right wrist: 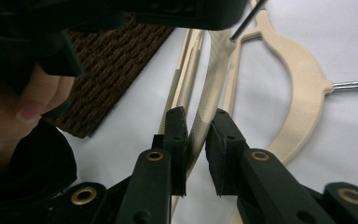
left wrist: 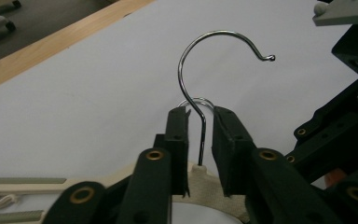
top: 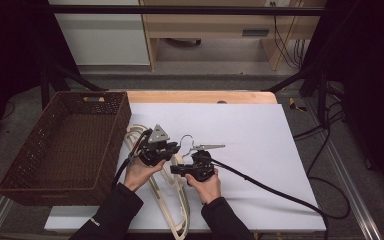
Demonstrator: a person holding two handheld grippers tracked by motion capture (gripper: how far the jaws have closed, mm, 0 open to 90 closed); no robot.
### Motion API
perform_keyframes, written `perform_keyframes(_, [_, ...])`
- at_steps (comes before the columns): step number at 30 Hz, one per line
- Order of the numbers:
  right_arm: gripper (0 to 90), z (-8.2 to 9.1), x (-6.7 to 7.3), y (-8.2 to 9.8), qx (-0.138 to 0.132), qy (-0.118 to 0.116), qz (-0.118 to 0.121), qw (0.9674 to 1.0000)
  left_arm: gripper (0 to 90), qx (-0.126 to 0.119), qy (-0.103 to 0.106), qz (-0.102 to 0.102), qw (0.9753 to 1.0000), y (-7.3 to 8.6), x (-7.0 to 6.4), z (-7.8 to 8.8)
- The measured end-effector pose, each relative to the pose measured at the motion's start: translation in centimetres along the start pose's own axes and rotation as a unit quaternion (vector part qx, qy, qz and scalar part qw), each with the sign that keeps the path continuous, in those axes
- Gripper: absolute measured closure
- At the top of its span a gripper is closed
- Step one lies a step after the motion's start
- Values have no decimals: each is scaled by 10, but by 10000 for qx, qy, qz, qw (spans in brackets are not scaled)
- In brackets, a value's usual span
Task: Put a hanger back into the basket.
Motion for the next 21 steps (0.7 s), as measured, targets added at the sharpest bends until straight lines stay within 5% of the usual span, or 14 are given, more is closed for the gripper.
perform_keyframes(4, [823, 3, 5, -2, -70, -82, -249, 9996, 592, -191, -43, 139, 9997, -4, 12, 24])
perform_keyframes(12, [858, 13, 14, -9, -204, -27, -375, 9991, 389, -529, -79, 301, 9981, -4, 25, 59])
perform_keyframes(18, [871, 29, 21, -13, -132, -17, -79, 9999, 316, -741, 14, 413, 9964, -3, 29, 80])
perform_keyframes(21, [871, 42, 22, -15, -11, -80, 310, 9995, 258, -731, 88, 395, 9965, 1, 28, 86])
Point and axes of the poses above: each handheld gripper's, and its own axes: z roughly backward along the jaws, y roughly out of its underside, x roughly to its left, the point moved 7 cm from there along -z, roughly forward along the jaws, and after that the axes turned 8 degrees about -y, right-handed, at the moved point
